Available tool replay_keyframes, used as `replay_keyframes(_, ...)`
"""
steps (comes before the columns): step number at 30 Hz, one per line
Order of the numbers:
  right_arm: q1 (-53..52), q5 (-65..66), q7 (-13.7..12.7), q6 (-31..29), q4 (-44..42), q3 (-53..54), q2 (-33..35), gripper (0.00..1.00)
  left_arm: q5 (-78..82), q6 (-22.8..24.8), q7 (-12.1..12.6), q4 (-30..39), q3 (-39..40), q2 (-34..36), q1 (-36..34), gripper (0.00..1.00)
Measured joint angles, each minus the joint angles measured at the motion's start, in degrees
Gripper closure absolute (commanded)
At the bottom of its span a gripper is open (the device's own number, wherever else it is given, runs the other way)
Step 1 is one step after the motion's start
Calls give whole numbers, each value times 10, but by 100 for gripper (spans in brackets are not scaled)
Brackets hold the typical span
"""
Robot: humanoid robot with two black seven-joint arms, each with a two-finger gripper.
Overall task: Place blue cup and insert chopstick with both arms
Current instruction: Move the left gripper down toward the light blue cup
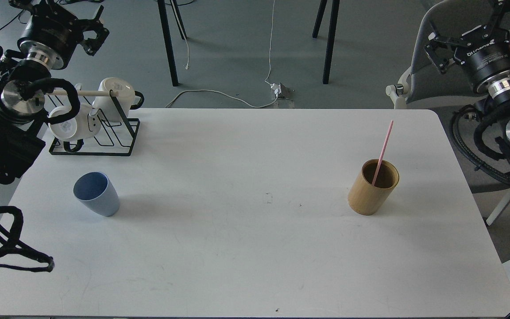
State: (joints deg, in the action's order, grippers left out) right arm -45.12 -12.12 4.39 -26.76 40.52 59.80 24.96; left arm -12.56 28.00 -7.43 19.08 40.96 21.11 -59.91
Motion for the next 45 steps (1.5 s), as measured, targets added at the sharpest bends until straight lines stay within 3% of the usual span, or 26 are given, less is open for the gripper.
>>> replay_keyframes(12, 2, 0, 7, 0, 7, 1, 5, 1, 9, 0, 10, 21, -24, 4, -4, 0)
replay_keyframes(21, 11, 0, 7, 0, 25, 3, 11, 1, 133, 0, 5, 183, -83, 115, -16, 1)
replay_keyframes(30, 20, 0, 7, -1, 39, 14, 16, 1, 535, 0, -4, 331, -85, 253, -12, 1)
replay_keyframes(34, 31, 0, 7, -2, 50, 17, 25, 1, 689, 0, -26, 433, -87, 327, 36, 1)
replay_keyframes(38, 36, 0, 8, -5, 51, 18, 26, 1, 791, 0, -30, 509, -90, 386, 76, 1)
replay_keyframes(45, 43, 0, 8, -12, 51, 19, 37, 1, 847, -2, -58, 537, -107, 446, 157, 3)
